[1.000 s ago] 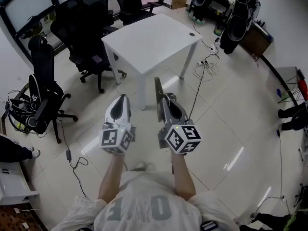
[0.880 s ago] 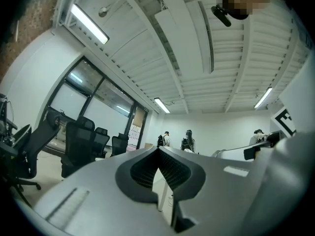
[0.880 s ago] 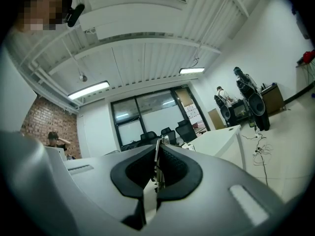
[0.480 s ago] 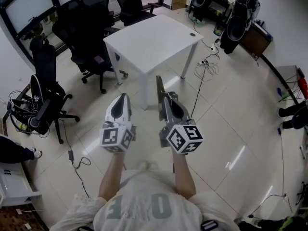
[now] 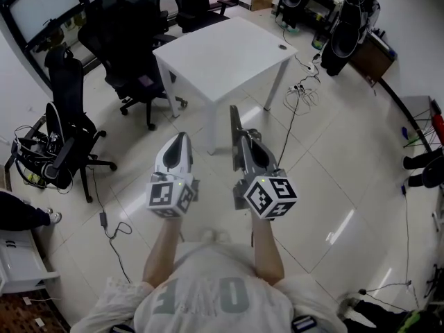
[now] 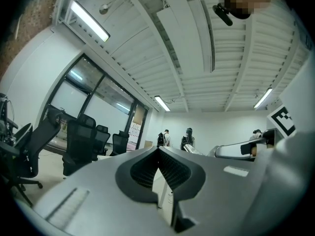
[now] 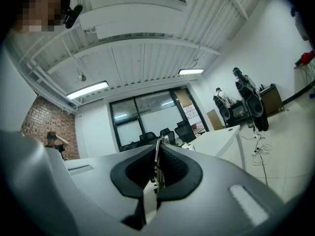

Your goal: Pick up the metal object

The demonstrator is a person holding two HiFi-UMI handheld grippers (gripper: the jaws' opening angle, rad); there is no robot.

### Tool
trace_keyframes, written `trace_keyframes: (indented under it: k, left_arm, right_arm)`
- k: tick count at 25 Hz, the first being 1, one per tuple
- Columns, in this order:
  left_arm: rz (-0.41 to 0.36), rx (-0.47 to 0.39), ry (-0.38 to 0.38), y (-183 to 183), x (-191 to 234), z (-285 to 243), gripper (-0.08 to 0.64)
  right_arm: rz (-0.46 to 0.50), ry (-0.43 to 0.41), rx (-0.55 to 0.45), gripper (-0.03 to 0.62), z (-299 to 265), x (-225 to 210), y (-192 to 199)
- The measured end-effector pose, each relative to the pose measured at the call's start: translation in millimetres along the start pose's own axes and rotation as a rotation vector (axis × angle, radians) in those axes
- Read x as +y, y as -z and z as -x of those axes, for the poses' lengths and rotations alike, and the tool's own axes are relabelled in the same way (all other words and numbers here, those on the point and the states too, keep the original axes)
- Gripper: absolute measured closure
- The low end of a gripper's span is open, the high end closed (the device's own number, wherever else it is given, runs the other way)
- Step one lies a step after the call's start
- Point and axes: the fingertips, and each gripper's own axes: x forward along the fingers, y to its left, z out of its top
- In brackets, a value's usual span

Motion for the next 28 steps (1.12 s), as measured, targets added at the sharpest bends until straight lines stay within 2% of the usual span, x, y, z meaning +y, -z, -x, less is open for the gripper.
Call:
trace_keyframes:
  k: [7, 12, 28]
  left_arm:
    - [0.003, -0.009, -0.010, -4.1, 10.0, -1.1, 0.558]
    - [0.010, -0.004, -0.017, -1.2, 15.3, -1.0, 0.558]
    - [0.017, 0.002, -0.026, 2.7, 20.5, 1.2, 0.558]
  right_arm:
    - [0.004, -0.008, -0.008, 0.568, -5.8, 5.2, -2.6]
    - [0.038, 0.017, 0.008, 0.569, -8.3, 3.5, 0.4]
    - [0.040, 0.029, -0.004, 0.569, -6.3, 1.2, -0.4]
